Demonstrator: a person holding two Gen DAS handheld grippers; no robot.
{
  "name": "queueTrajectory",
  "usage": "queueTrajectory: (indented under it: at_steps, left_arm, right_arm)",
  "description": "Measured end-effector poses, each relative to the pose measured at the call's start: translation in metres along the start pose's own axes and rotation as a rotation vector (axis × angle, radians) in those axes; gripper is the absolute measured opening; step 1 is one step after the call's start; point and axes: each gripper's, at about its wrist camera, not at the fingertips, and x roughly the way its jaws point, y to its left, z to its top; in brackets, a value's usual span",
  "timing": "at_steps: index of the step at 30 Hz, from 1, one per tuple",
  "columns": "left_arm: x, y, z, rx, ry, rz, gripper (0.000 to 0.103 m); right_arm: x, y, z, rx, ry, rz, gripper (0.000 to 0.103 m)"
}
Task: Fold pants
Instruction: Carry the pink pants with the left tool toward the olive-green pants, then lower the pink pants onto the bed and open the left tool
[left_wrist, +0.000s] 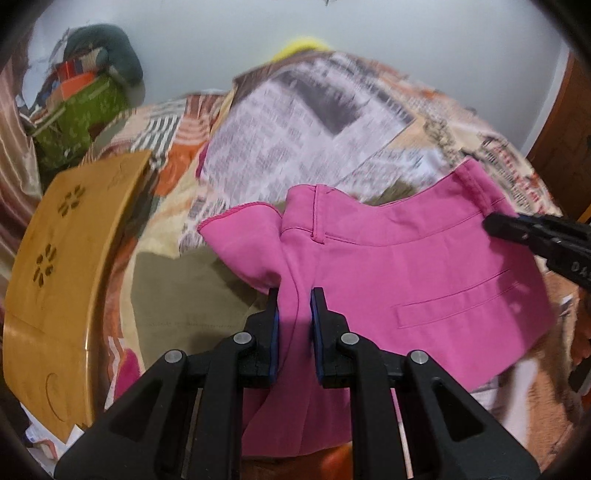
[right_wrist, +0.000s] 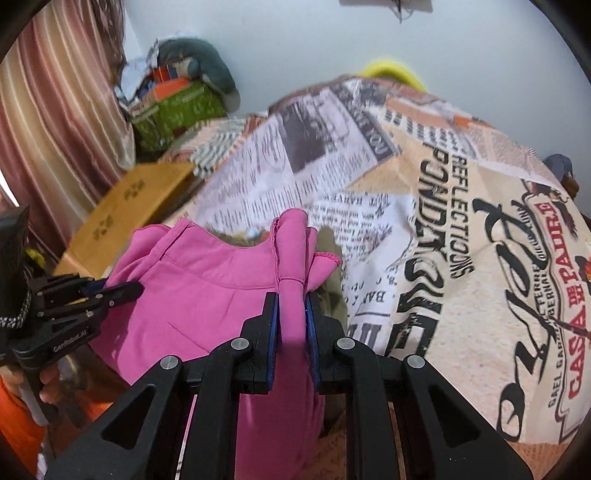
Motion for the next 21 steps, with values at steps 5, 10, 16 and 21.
queueTrajectory:
  at_steps: [5, 10, 16, 21]
  left_arm:
    - [0.011, 0.010, -0.012, -0.001, 0.012, 0.003, 0.023]
    - [0.004, 0.019, -0.015, -0.009, 0.010, 0.027, 0.029]
    - [-0.009, 0.028, -0.024, 0.011, 0.042, 0.136, 0.029]
    - [-0.048, 0.026, -0.029, 0.003, 0.009, 0.112, 0.029]
  right_arm:
    - [0.017, 0.002, -0.012, -0.054, 0.059, -0.051, 0.016]
    - [0.011, -0.004, -0.013, -0.048, 0.058, -0.087, 0.025]
    - [-0.021, -0.004, -0.013, -0.047, 0.034, -0.150, 0.028]
    - [-0.062, 0.002, -0.008, -0.046, -0.016, -0.138, 0.028]
